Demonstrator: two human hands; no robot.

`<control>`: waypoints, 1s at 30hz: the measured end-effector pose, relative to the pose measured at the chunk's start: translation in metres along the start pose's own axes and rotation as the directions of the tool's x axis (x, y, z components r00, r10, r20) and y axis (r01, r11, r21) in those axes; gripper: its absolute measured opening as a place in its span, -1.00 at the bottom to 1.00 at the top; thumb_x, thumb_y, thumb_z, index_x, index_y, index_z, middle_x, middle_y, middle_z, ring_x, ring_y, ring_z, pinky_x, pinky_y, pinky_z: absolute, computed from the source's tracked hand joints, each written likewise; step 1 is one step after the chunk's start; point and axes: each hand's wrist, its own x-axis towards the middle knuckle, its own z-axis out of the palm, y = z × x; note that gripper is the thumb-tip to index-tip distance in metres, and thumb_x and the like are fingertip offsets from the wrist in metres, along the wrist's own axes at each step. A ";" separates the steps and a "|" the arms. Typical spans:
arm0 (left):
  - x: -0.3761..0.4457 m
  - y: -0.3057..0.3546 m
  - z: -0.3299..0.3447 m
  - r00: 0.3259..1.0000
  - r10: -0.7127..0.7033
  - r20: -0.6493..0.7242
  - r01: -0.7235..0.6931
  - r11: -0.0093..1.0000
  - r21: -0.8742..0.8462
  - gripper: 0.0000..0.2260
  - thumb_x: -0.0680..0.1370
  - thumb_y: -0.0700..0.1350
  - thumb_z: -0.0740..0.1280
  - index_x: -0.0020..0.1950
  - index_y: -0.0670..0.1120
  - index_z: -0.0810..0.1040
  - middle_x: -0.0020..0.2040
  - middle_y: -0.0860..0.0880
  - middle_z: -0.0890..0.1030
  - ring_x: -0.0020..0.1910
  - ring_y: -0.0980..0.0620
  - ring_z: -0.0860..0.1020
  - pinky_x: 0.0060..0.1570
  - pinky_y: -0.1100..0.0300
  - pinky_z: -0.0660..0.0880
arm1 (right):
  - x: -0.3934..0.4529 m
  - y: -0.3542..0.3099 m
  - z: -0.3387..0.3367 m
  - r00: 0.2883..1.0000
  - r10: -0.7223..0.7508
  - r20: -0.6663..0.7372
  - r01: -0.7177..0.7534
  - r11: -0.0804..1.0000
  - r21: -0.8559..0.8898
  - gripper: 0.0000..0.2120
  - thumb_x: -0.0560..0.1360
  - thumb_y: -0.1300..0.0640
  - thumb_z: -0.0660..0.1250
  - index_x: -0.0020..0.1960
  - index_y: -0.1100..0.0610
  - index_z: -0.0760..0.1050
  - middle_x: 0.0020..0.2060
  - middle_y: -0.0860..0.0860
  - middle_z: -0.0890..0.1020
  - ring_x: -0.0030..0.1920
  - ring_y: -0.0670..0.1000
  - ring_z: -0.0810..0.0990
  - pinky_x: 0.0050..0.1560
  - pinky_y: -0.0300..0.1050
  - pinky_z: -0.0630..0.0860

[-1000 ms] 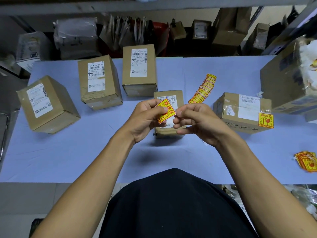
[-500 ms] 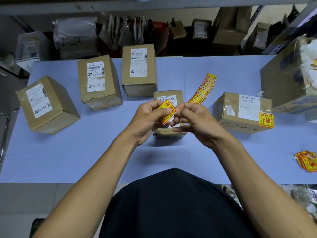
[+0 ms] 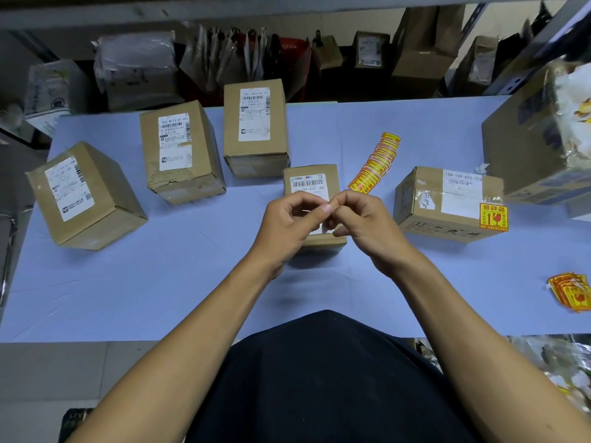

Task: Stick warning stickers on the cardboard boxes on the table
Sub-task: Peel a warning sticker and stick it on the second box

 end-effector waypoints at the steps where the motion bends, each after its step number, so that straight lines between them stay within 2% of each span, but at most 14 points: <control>1: 0.001 -0.002 0.001 1.000 -0.011 -0.016 0.011 1.000 0.005 -0.93 0.45 -0.07 0.46 -0.16 -0.06 0.68 -0.20 -0.06 0.69 -0.15 -0.02 0.65 0.05 -0.09 0.61 | 0.000 0.002 0.000 1.000 0.004 -0.005 -0.004 1.000 -0.005 -0.85 0.55 0.23 0.25 -0.16 0.17 0.55 -0.38 -0.06 0.62 -0.26 -0.10 0.58 -0.22 -0.28 0.55; 5: 0.001 -0.006 0.006 0.995 -0.065 -0.073 0.066 0.998 0.009 -0.90 0.46 -0.13 0.40 -0.25 -0.01 0.67 -0.23 -0.02 0.70 -0.20 0.05 0.66 -0.04 0.08 0.63 | -0.003 0.009 0.000 0.999 0.041 -0.030 -0.041 0.999 0.018 -0.80 0.53 0.27 0.23 -0.22 0.10 0.53 -0.39 -0.07 0.62 -0.28 -0.10 0.56 -0.21 -0.27 0.55; 7: 0.002 -0.009 0.009 0.993 -0.090 -0.076 0.091 0.996 0.013 -0.85 0.50 -0.18 0.38 -0.25 -0.02 0.65 -0.19 -0.06 0.71 -0.21 0.03 0.67 -0.05 0.06 0.63 | -0.004 0.013 -0.001 0.997 0.066 -0.038 -0.065 0.998 0.023 -0.79 0.53 0.27 0.21 -0.22 0.09 0.53 -0.37 -0.03 0.62 -0.27 -0.08 0.56 -0.20 -0.23 0.55; 10: 0.006 -0.010 0.012 0.975 -0.184 -0.126 0.174 0.981 -0.088 -0.82 0.57 -0.24 0.32 -0.21 -0.08 0.61 -0.12 -0.07 0.71 -0.18 -0.04 0.67 -0.14 0.10 0.64 | -0.006 0.022 -0.009 0.985 0.142 -0.096 -0.140 0.990 0.026 -0.77 0.53 0.24 0.16 -0.25 0.11 0.50 -0.35 0.02 0.62 -0.25 -0.04 0.59 -0.14 -0.12 0.57; 13: 0.012 -0.011 0.010 0.936 -0.295 -0.192 0.267 0.950 -0.160 -0.85 0.60 -0.24 0.29 -0.15 -0.13 0.59 -0.08 -0.11 0.68 -0.16 -0.06 0.66 -0.24 0.20 0.60 | -0.008 0.037 -0.025 0.958 0.228 -0.176 -0.230 0.973 0.008 -0.75 0.52 0.20 0.16 -0.29 0.11 0.48 -0.38 0.00 0.61 -0.27 -0.04 0.59 -0.14 -0.13 0.56; 18: 0.014 -0.014 0.006 0.925 -0.314 -0.216 0.292 0.948 -0.127 -0.86 0.61 -0.22 0.28 -0.11 -0.15 0.59 -0.09 -0.08 0.69 -0.25 0.06 0.67 -0.29 0.26 0.58 | -0.016 0.071 -0.049 0.895 0.349 -0.277 -0.356 0.934 0.025 -0.77 0.49 0.12 0.16 -0.31 0.12 0.45 -0.38 0.00 0.60 -0.27 0.02 0.58 -0.19 -0.13 0.52; 23: 0.012 -0.016 0.006 0.923 -0.310 -0.228 0.303 0.951 -0.066 -0.86 0.60 -0.22 0.29 -0.12 -0.16 0.59 -0.11 -0.06 0.69 -0.31 0.08 0.67 -0.27 0.24 0.61 | -0.024 0.111 -0.061 0.815 0.452 -0.363 -0.521 0.846 -0.115 -0.71 0.46 0.11 0.17 -0.17 0.35 0.50 -0.29 0.12 0.62 -0.25 0.10 0.54 -0.15 -0.01 0.50; 25: 0.010 -0.017 0.006 0.923 -0.316 -0.221 0.313 0.949 -0.048 -0.86 0.60 -0.22 0.29 -0.12 -0.17 0.59 -0.12 -0.06 0.70 -0.33 0.09 0.67 -0.27 0.23 0.61 | -0.026 0.123 -0.063 0.804 0.471 -0.363 -0.563 0.800 -0.207 -0.74 0.48 0.12 0.21 -0.19 0.32 0.52 -0.28 0.17 0.63 -0.24 0.15 0.54 -0.18 0.03 0.48; 27: 0.009 -0.019 0.006 0.917 -0.328 -0.226 0.330 0.944 -0.033 -0.86 0.60 -0.21 0.29 -0.12 -0.17 0.59 -0.08 -0.08 0.70 -0.34 0.08 0.66 -0.30 0.24 0.61 | -0.027 0.129 -0.065 0.810 0.465 -0.357 -0.575 0.748 -0.331 -0.79 0.48 0.17 0.25 -0.26 0.29 0.48 -0.31 0.22 0.56 -0.27 0.19 0.50 -0.25 -0.04 0.37; 30: 0.008 -0.022 0.006 0.911 -0.339 -0.237 0.347 0.938 -0.009 -0.87 0.59 -0.19 0.30 -0.13 -0.16 0.59 -0.06 -0.10 0.70 -0.32 0.07 0.65 -0.32 0.27 0.58 | -0.030 0.131 -0.066 0.824 0.426 -0.374 -0.564 0.689 -0.456 -0.76 0.43 0.24 0.25 -0.40 0.18 0.32 -0.43 0.11 0.40 -0.35 0.13 0.36 -0.31 -0.06 0.23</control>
